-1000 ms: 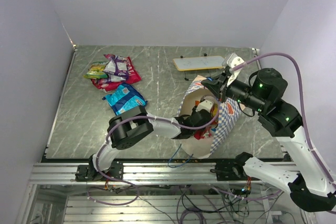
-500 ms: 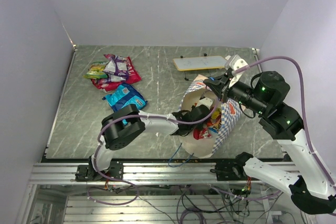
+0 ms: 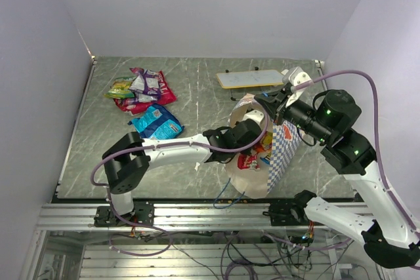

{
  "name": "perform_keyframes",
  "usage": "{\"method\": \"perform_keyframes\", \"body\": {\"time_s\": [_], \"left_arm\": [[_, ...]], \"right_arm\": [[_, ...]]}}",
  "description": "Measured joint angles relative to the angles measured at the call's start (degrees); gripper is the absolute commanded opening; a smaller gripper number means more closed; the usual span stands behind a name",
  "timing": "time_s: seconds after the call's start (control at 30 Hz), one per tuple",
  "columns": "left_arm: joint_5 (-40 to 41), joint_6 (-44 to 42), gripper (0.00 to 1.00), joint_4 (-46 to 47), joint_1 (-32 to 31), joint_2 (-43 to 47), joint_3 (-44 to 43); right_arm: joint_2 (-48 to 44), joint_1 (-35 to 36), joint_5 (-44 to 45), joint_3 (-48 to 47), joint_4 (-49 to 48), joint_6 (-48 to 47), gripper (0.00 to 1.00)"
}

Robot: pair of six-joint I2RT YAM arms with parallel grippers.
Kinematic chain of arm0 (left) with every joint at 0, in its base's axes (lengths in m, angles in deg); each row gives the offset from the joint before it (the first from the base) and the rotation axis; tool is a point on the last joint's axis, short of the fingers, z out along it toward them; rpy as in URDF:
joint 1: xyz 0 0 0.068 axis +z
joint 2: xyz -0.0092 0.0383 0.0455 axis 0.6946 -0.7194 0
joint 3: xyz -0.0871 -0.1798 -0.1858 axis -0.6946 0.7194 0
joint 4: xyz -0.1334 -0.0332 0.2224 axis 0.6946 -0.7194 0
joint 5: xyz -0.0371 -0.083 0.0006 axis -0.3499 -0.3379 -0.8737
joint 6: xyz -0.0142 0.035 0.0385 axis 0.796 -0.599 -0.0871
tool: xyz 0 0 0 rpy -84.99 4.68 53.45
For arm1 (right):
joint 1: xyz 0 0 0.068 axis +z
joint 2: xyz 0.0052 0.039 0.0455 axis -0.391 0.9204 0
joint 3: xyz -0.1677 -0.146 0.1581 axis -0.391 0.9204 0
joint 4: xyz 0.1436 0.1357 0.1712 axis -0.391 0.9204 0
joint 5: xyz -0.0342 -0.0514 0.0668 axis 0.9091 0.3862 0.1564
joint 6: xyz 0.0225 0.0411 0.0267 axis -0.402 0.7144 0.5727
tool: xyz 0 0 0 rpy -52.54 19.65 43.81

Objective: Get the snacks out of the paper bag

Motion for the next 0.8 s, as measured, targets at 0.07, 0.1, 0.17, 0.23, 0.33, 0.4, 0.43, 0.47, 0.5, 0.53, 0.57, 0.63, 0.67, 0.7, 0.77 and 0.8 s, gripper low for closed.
{"method": "perform_keyframes", "body": {"time_s": [0.07,0.1,0.17,0.23,0.33,0.4,0.43,0.47,0.5,0.53,0.57,0.63,0.67,0.7,0.77,0.8], "left_arm": [[0.0,0.3,0.07,-0.7,0.2,0.0,-0.8],[0.0,0.4,0.07,-1.0,0.3,0.0,-1.1],[0.0,0.5,0.07,-0.9,0.6,0.0,-1.5],[0.0,0.5,0.07,0.2,0.6,0.0,-1.4],[-0.5,0.5,0.09,5.5,0.6,-0.3,0.6],[-0.8,1.2,0.09,7.9,0.6,-1.5,1.4],[-0.8,2.1,0.10,8.8,0.6,-2.8,1.4],[-0.9,2.6,0.11,9.4,0.6,-4.1,1.4],[-0.9,3.1,0.13,9.8,0.6,-5.7,1.5],[-1.1,3.5,0.15,10.1,0.6,-7.0,1.7],[-1.3,3.9,0.18,10.4,0.6,-8.3,2.2],[-1.5,4.9,0.29,10.4,0.6,-10.3,3.2],[-1.6,5.2,0.36,10.3,0.6,-10.8,3.4],[-1.6,5.9,0.42,10.4,0.7,-11.1,3.5],[-1.9,6.9,0.55,10.8,1.0,-11.3,3.5],[-2.1,7.2,0.60,11.2,1.0,-11.3,3.5]], "right_arm": [[-0.1,0.0,0.2,0.2,-0.5,0.3,0.00],[-0.1,0.0,0.4,0.3,-0.8,0.7,0.00],[-0.2,0.0,0.7,0.4,-1.0,1.2,0.00],[-0.2,0.0,1.0,0.4,-1.1,1.8,0.00],[-0.2,0.0,1.0,0.4,-0.9,2.4,0.00],[-0.2,0.0,1.3,0.4,-0.6,2.5,0.00],[-0.2,0.0,1.4,0.4,-0.4,2.6,0.00],[-0.3,0.0,1.5,0.4,-0.1,2.7,0.00],[-0.3,0.0,1.5,0.4,0.1,2.7,0.00],[-0.4,0.0,1.5,0.4,0.3,2.8,0.00],[-0.5,0.0,1.5,0.4,0.4,2.8,0.00],[-0.7,0.0,1.5,0.4,0.6,2.8,0.00],[-1.0,0.0,1.5,0.4,0.8,2.8,0.00],[-1.2,0.0,1.5,0.4,1.0,2.8,0.00],[-1.6,0.0,1.5,0.4,1.4,2.8,0.00],[-1.8,0.0,1.5,0.4,1.5,2.8,0.00]]}}
